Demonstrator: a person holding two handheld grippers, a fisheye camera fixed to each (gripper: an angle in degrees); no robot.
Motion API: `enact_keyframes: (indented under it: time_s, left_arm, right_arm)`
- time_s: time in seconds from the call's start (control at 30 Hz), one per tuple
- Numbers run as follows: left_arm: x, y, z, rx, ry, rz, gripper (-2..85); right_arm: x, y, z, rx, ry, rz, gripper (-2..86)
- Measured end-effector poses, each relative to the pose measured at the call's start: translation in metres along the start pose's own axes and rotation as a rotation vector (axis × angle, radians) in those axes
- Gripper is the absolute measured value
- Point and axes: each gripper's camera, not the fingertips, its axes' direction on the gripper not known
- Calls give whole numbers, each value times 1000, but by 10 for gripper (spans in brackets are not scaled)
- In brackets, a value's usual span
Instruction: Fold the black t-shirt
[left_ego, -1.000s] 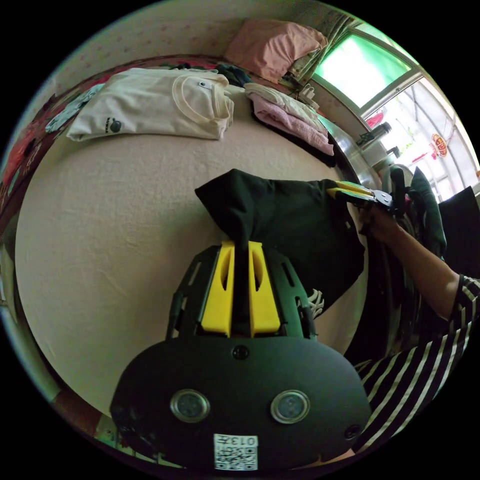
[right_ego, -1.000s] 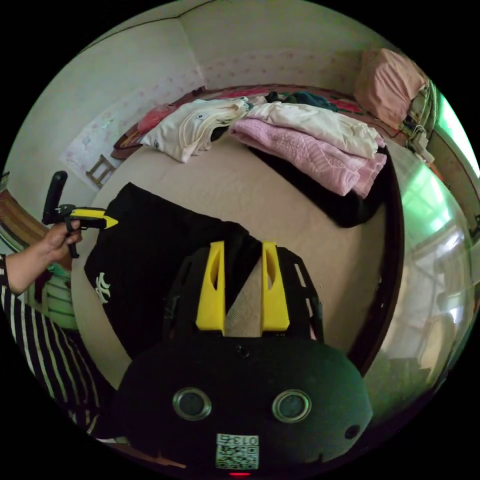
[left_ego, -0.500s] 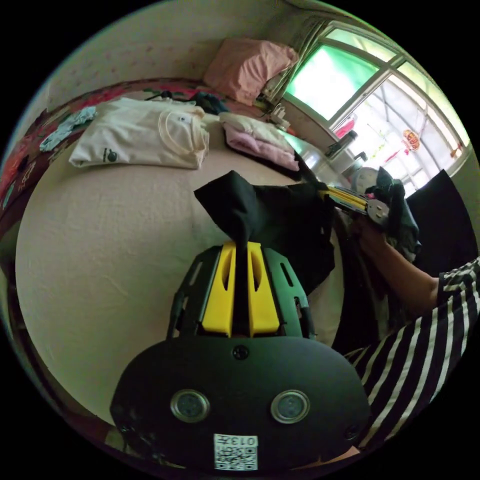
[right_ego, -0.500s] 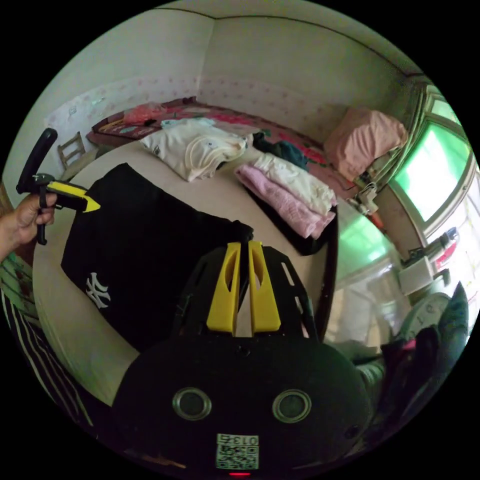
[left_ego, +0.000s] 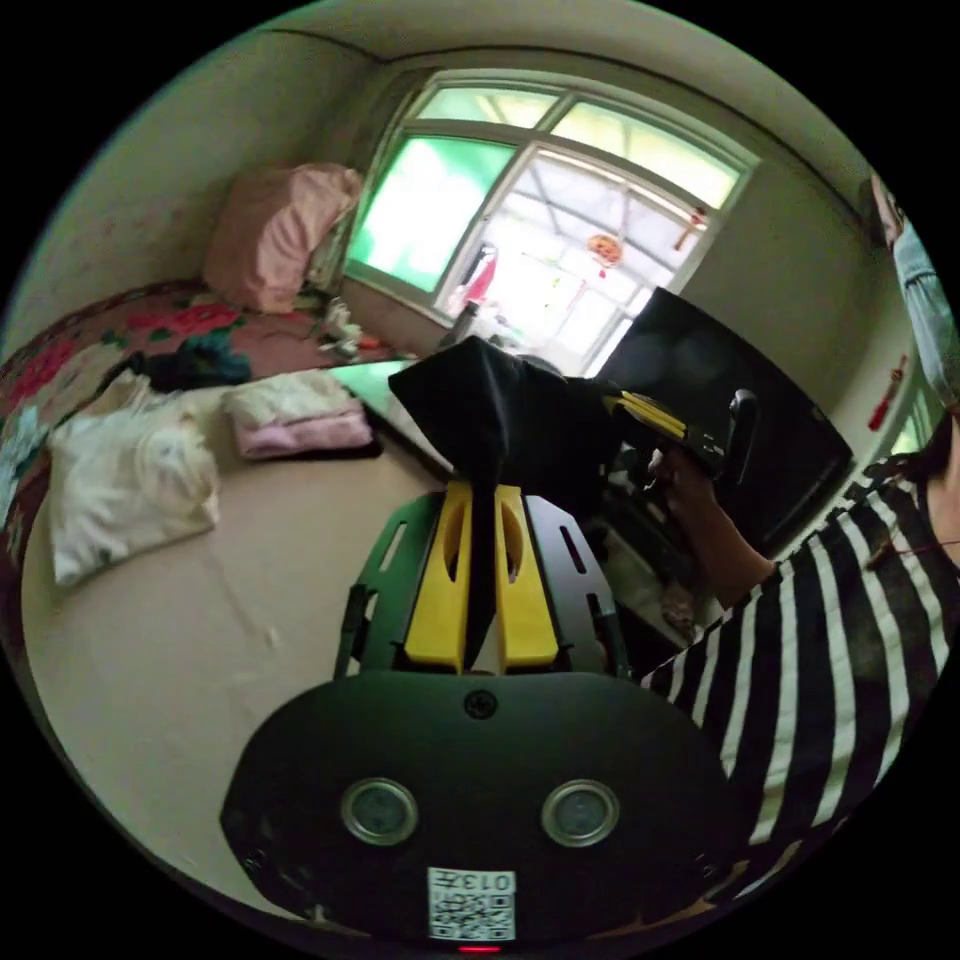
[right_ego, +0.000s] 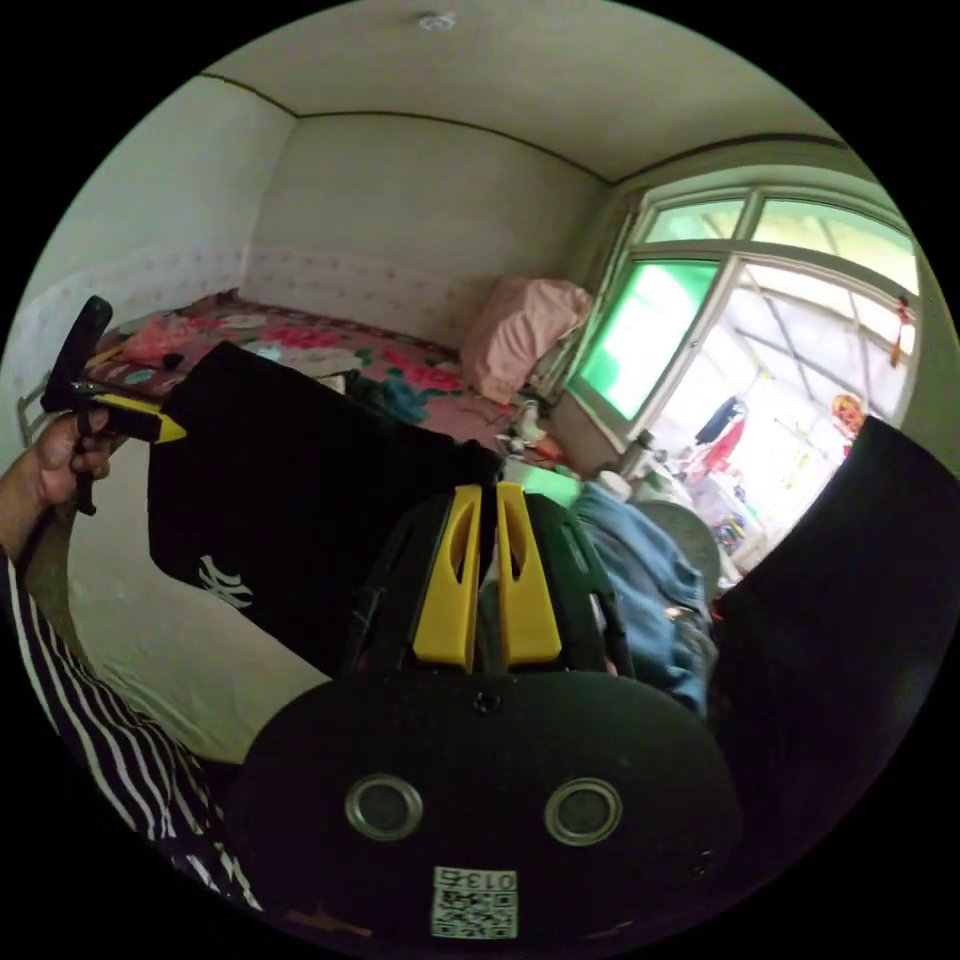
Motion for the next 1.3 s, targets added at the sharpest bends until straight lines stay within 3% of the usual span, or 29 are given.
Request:
enact_keyframes:
  time_s: [0.23, 0.4, 0.63, 0.73, 0.87, 1.0, 1.17, 1.3]
  left_arm:
    - [79, -104, 68, -8, 287, 200, 20]
    - [136, -186, 155, -56, 393, 262, 22]
    - [163, -250, 269, -150, 206, 253, 33]
    - [149, -255, 311, -240, 89, 208, 45]
    - [139, -247, 321, -188, 112, 140, 55]
    - [156, -241, 321, -159, 61, 142, 58]
    - [154, -240, 302, -122, 157, 64, 59]
    - [170, -236, 237, 78, -52, 98, 42]
  right_arm:
    - [143, -11, -122, -84, 247, 93, 30]
    - [232, -6, -128, -175, 398, 81, 29]
    - [360, 18, -12, -352, 285, 108, 27]
    - [368, 38, 55, -456, 236, 65, 27]
    - [350, 73, 117, -534, 185, -2, 31]
    - [340, 86, 116, -496, 215, 40, 37]
    - [332, 80, 92, -411, 304, 47, 72]
    - [343, 66, 37, -249, 376, 188, 81]
